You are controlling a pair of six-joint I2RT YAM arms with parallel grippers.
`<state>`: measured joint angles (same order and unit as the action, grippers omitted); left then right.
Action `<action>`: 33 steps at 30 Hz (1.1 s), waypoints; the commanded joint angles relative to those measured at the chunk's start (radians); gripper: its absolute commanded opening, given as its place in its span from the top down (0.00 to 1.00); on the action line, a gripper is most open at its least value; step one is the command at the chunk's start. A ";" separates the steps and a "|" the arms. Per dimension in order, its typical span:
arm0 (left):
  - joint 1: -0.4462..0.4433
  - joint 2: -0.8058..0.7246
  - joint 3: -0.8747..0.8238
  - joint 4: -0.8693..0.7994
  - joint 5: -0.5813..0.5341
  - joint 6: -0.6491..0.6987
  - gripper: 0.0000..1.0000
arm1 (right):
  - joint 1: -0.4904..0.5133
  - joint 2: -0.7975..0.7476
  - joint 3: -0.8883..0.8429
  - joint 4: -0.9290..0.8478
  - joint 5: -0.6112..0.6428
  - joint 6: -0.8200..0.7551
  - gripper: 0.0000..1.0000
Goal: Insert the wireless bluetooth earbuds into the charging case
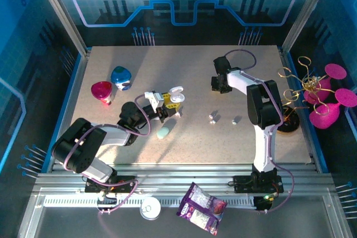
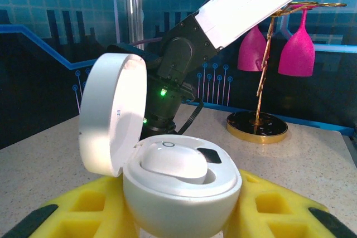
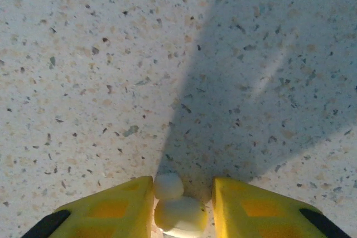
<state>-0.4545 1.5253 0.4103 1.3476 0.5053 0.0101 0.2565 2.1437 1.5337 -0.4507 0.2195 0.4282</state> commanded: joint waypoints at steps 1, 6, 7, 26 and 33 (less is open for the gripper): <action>0.002 -0.007 0.018 0.020 0.025 0.026 0.67 | -0.013 0.021 0.038 -0.034 -0.018 -0.001 0.69; 0.003 0.012 0.027 0.040 0.029 0.015 0.67 | -0.016 0.018 0.042 -0.040 -0.025 -0.011 0.75; 0.003 0.013 0.025 0.044 0.027 0.013 0.67 | -0.016 0.013 0.041 -0.041 -0.030 -0.015 0.76; 0.027 -0.064 -0.005 -0.042 0.007 0.050 0.66 | 0.078 -0.193 -0.193 -0.089 -0.259 -0.219 0.71; 0.028 -0.063 0.000 -0.045 0.010 0.046 0.66 | 0.163 -0.237 -0.250 -0.133 -0.246 -0.260 0.70</action>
<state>-0.4328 1.4780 0.4107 1.2999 0.5121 0.0353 0.3904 1.9408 1.2934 -0.5358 -0.0166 0.2089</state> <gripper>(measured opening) 0.360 0.295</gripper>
